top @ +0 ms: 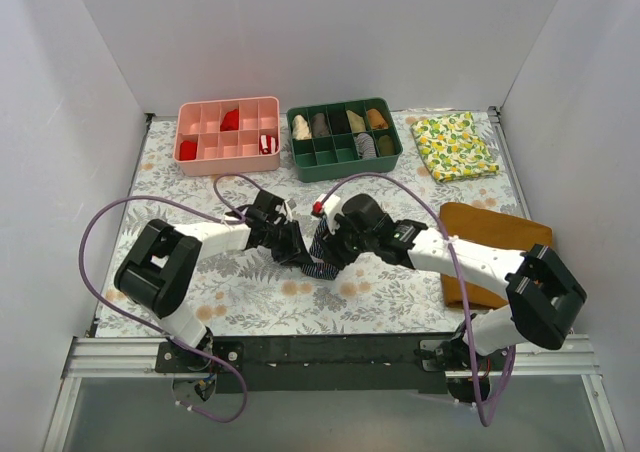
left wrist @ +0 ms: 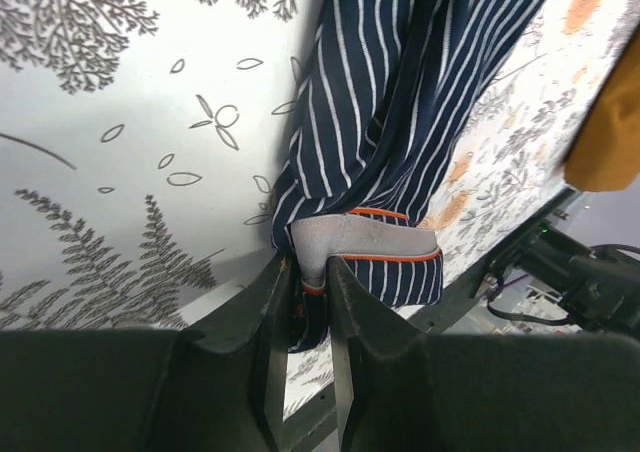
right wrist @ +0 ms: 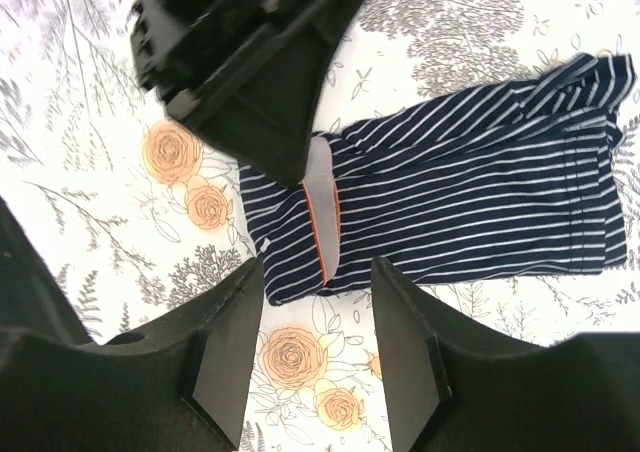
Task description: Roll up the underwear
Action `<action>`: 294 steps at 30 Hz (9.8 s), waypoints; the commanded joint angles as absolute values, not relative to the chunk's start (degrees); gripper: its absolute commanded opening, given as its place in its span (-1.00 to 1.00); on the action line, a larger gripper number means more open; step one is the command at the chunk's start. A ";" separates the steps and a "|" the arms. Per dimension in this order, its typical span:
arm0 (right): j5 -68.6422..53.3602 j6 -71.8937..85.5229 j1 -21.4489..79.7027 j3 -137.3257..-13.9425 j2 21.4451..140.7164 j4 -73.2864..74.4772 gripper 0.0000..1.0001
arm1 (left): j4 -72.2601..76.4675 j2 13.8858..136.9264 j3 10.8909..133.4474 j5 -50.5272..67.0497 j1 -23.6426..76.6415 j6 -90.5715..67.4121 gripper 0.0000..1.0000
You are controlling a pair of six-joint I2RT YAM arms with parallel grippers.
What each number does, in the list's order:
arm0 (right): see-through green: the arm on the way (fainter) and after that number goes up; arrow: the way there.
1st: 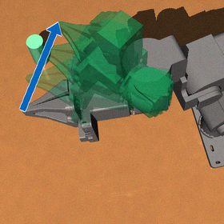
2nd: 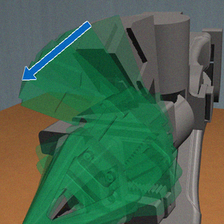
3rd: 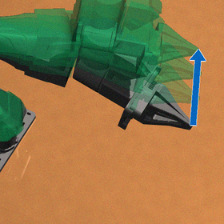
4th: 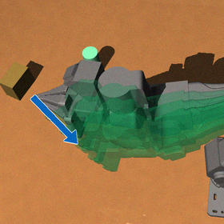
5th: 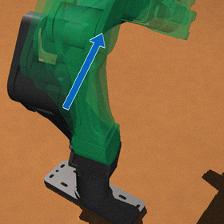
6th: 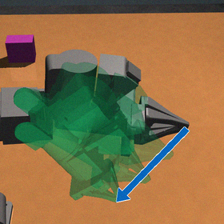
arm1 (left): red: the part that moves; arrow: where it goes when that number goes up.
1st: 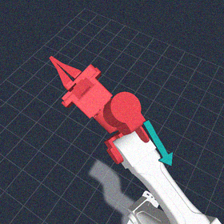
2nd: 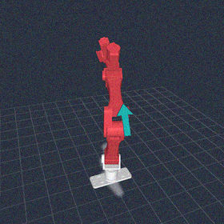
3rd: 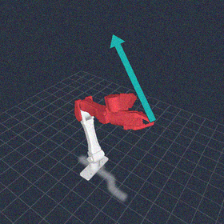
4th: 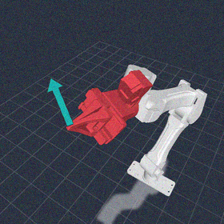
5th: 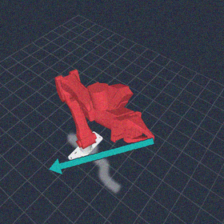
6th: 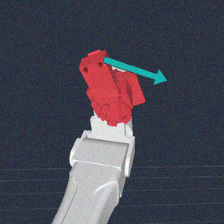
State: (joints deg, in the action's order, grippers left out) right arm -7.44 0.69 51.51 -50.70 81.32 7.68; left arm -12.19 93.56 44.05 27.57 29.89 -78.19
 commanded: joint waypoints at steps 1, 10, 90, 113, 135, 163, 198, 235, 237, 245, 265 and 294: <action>-0.35 -4.48 56.59 -51.33 82.35 7.47 0.11 | -26.01 95.97 47.89 19.78 29.79 -73.22 -1.00; 5.36 -7.64 62.31 -53.17 87.27 6.50 0.11 | -30.50 98.44 51.15 21.36 29.79 -71.02 -1.00; -53.08 11.69 44.83 -52.91 107.92 -3.43 -0.97 | -11.43 65.48 29.36 21.27 23.29 -78.13 0.96; -58.01 11.08 41.93 -55.63 112.41 -0.09 -0.97 | -1.32 64.69 18.99 28.21 23.29 -81.30 0.96; -60.12 12.04 40.08 -57.48 115.84 3.51 -0.97 | 14.58 71.36 12.04 31.11 26.02 -81.30 0.60; -59.77 10.46 39.90 -58.10 116.55 6.06 -0.93 | 20.31 85.60 15.55 31.91 27.07 -81.39 -0.62; 18.87 -2.81 69.87 -48.87 80.68 7.47 0.71 | -22.84 92.98 43.94 23.64 29.71 -77.52 -1.00; 29.79 -10.02 78.31 -50.10 95.09 1.05 0.30 | -25.66 97.65 46.32 24.79 29.71 -75.50 -1.00; 29.71 -9.41 78.05 -49.31 96.24 0.97 0.30 | -25.40 97.47 46.14 24.79 29.71 -75.50 -1.00; 27.43 -5.54 75.15 -44.21 95.72 -1.67 0.09 | -25.40 97.73 45.62 24.87 29.71 -74.88 -1.00; -5.26 -2.02 64.69 -42.18 92.20 -2.29 -0.97 | -24.70 96.15 48.78 23.12 28.22 -73.74 -0.36; -54.74 9.23 45.54 -51.50 107.31 -1.59 -0.97 | -7.22 67.43 27.78 29.36 20.92 -80.15 0.37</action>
